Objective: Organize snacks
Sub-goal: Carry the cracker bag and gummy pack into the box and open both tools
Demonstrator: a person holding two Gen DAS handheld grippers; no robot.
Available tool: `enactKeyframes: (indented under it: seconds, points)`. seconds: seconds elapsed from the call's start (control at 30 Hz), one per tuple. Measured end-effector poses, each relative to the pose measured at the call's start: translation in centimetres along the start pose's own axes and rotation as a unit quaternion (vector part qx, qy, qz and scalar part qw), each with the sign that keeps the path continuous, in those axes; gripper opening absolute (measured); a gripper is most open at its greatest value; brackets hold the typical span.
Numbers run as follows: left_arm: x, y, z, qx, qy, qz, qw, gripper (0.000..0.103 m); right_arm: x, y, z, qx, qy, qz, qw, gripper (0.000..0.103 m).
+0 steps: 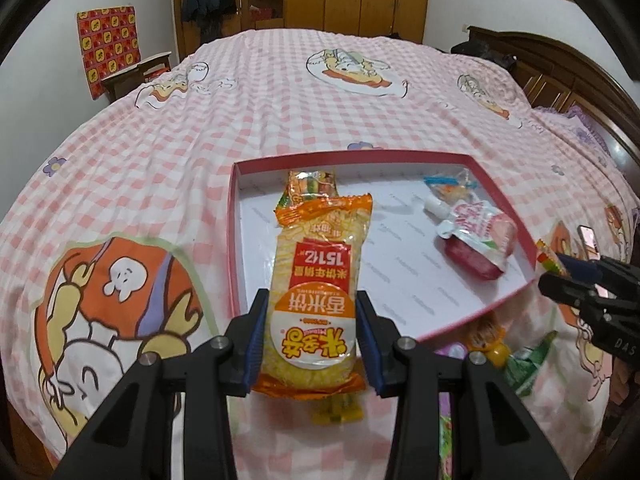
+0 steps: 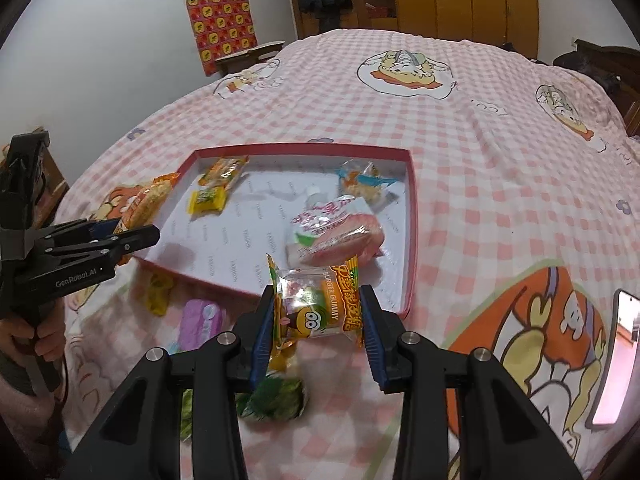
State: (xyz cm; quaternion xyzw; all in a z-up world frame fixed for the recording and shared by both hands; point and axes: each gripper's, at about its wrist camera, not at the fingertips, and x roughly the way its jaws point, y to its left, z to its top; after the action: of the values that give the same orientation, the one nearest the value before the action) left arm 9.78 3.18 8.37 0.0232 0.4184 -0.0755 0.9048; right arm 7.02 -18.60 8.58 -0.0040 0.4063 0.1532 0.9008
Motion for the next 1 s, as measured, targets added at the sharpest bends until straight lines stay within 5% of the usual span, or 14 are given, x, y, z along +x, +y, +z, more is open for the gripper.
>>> enactKeyframes:
  seconds: [1.0]
  points:
    - [6.5, 0.6, 2.7, 0.011, 0.013, 0.023, 0.9996, 0.04, 6.0, -1.9, 1.7, 0.024, 0.0, -0.021, 0.999, 0.04]
